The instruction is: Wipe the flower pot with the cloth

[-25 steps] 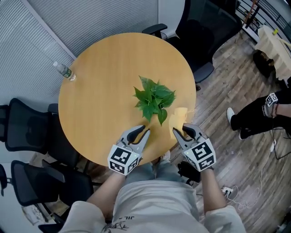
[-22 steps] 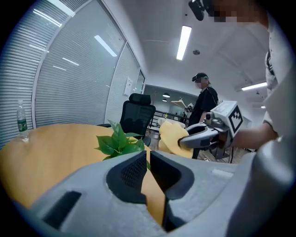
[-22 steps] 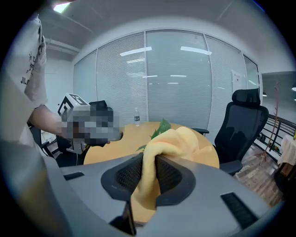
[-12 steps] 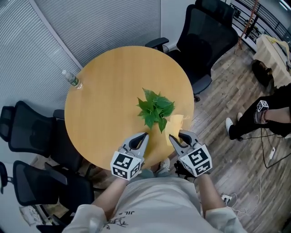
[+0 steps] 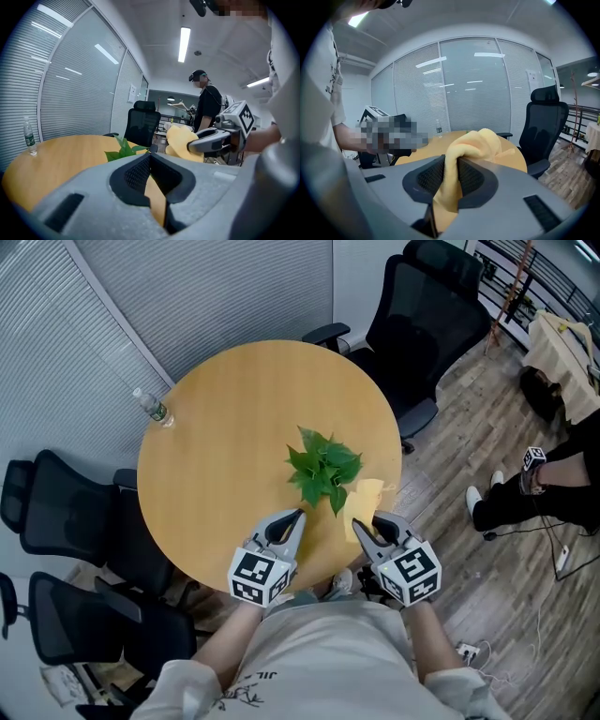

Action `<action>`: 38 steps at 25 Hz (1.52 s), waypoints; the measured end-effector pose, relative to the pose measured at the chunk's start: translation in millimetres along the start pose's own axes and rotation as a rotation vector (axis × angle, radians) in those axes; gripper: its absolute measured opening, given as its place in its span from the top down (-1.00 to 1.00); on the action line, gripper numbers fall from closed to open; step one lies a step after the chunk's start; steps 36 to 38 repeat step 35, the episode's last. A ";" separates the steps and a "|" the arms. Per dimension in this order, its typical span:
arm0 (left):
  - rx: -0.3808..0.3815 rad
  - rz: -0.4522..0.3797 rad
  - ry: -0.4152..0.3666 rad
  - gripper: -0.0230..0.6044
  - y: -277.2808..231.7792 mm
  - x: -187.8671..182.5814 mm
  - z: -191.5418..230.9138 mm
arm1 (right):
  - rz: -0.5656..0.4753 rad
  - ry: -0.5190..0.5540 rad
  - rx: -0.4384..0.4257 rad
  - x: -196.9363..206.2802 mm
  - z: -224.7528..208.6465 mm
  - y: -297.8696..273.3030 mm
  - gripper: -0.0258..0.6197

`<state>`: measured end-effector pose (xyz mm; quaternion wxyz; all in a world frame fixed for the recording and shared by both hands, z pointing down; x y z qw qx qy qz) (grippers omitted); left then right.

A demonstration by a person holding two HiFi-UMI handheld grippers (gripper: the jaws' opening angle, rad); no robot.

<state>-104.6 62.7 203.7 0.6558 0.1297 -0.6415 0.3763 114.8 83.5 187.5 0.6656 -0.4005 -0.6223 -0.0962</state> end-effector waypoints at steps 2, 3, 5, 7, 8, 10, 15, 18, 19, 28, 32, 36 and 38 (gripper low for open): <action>0.002 -0.003 0.004 0.89 0.7 -0.6 -0.2 | 0.000 0.001 0.002 -1.2 0.3 0.0 0.72; 0.003 -0.004 0.004 0.89 0.7 -1.1 -0.3 | -0.001 0.003 0.003 -2.3 0.2 -0.1 0.72; 0.006 -0.007 0.002 0.89 0.5 -1.4 -0.7 | -0.005 0.007 0.003 -4.2 0.1 -0.6 0.72; 0.011 -0.007 -0.003 0.89 0.3 -0.9 -2.2 | -0.005 0.012 0.002 -4.6 0.7 -0.4 0.72; 0.013 -0.008 -0.005 0.89 0.0 -0.9 -3.0 | -0.005 0.014 0.002 -4.6 0.8 -0.2 0.72; 0.017 -0.009 -0.010 0.89 -0.4 -1.3 -4.0 | -0.004 0.016 0.004 -4.2 0.8 -0.3 0.72; 0.015 -0.017 -0.016 0.89 -0.4 -4.8 -2.0 | -0.010 0.013 0.003 -5.1 0.7 -1.7 0.72; 0.015 -0.018 -0.017 0.89 -0.1 -4.7 -0.9 | -0.009 0.014 0.000 -4.6 1.3 -2.8 0.72; 0.015 -0.018 -0.017 0.89 0.4 -4.3 -0.7 | -0.008 0.015 -0.002 -4.6 1.8 -3.0 0.72; 0.010 -0.022 -0.010 0.89 6.0 -4.8 -1.2 | -0.009 0.030 -0.012 -9.0 5.0 -2.7 0.72; 0.010 -0.021 -0.008 0.89 7.3 -3.5 0.7 | -0.008 0.031 -0.013 -8.3 6.6 -5.1 0.72; 0.009 -0.019 -0.009 0.89 7.2 -3.1 3.6 | -0.007 0.031 -0.015 -9.0 6.9 -8.4 0.72; 0.009 -0.019 -0.009 0.89 7.2 -3.1 3.6 | -0.007 0.031 -0.015 -9.0 6.9 -8.4 0.72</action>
Point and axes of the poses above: the fingertips, and each gripper's own axes: y backward along the fingers, z to its left, x out of its underside, the point moved 9 cm from there along y, backward along the fingers, and after that the axes turned 1 degree about -x, right-handed, at the moved point
